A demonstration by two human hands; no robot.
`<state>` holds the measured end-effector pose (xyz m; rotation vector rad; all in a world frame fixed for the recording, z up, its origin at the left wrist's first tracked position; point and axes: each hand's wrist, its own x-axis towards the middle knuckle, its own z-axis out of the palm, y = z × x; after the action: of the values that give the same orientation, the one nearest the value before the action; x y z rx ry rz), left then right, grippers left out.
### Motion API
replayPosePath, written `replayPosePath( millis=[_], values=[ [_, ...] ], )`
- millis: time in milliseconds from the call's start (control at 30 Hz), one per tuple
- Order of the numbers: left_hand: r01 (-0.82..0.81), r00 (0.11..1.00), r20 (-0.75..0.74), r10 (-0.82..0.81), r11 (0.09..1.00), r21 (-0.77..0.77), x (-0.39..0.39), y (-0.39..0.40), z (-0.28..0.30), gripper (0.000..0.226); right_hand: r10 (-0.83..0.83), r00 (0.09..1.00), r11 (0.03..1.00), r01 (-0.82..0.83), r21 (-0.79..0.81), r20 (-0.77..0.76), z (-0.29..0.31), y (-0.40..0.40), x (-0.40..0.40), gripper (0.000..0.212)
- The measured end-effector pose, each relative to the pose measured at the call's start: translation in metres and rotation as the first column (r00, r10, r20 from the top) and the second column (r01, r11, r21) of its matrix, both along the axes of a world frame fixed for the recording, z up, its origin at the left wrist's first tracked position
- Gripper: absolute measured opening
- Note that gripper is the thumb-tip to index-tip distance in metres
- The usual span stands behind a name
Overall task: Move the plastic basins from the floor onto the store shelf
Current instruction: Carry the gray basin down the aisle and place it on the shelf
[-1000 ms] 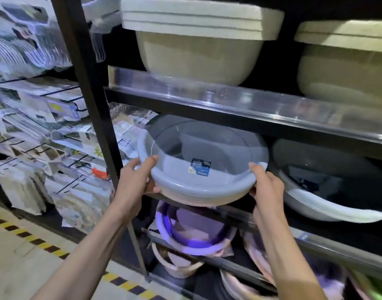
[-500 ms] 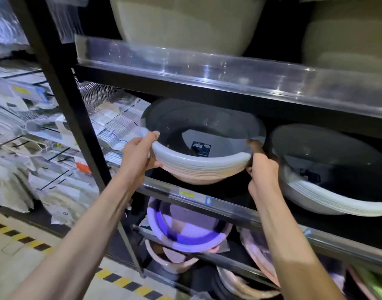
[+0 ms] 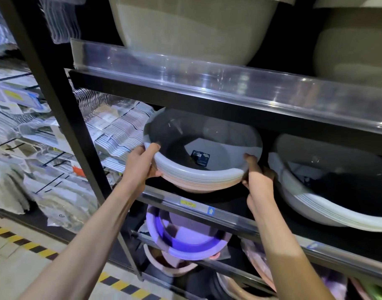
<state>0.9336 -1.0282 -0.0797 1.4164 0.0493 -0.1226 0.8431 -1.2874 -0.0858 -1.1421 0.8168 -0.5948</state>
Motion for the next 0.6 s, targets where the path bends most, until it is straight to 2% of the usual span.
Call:
replayPosePath(
  millis=[167, 267, 333, 400, 500, 600],
  values=[
    [0.112, 0.994, -0.022, -0.111, 0.993, 0.026, -0.002, 0.008, 0.004, 0.043, 0.083, 0.994, 0.996, -0.085, -0.026, -0.072, 0.009, 0.003, -0.009, 0.071],
    [0.234, 0.972, -0.003, -0.234, 0.969, 0.075, -0.012, 0.018, 0.000, 0.067, 0.193, 0.978, 0.974, -0.200, -0.103, -0.082, 0.011, 0.008, -0.027, 0.083],
    [0.281, 0.958, 0.026, -0.285, 0.955, 0.094, -0.022, 0.023, -0.007, 0.078, 0.293, 0.955, 0.940, -0.297, -0.165, -0.049, 0.005, 0.015, -0.043, 0.078],
    [0.284, 0.957, 0.041, -0.287, 0.957, 0.066, -0.028, 0.023, -0.012, 0.079, 0.361, 0.932, 0.913, -0.360, -0.193, -0.034, -0.001, 0.024, -0.054, 0.081],
    [0.262, 0.963, 0.061, -0.264, 0.964, 0.041, -0.029, 0.022, -0.013, 0.080, 0.351, 0.936, 0.920, -0.350, -0.176, -0.027, -0.007, 0.030, -0.054, 0.100],
    [0.259, 0.963, 0.064, -0.262, 0.964, 0.053, -0.027, 0.023, -0.014, 0.080, 0.337, 0.941, 0.924, -0.334, -0.187, -0.014, -0.009, 0.027, -0.051, 0.101]
  ],
)
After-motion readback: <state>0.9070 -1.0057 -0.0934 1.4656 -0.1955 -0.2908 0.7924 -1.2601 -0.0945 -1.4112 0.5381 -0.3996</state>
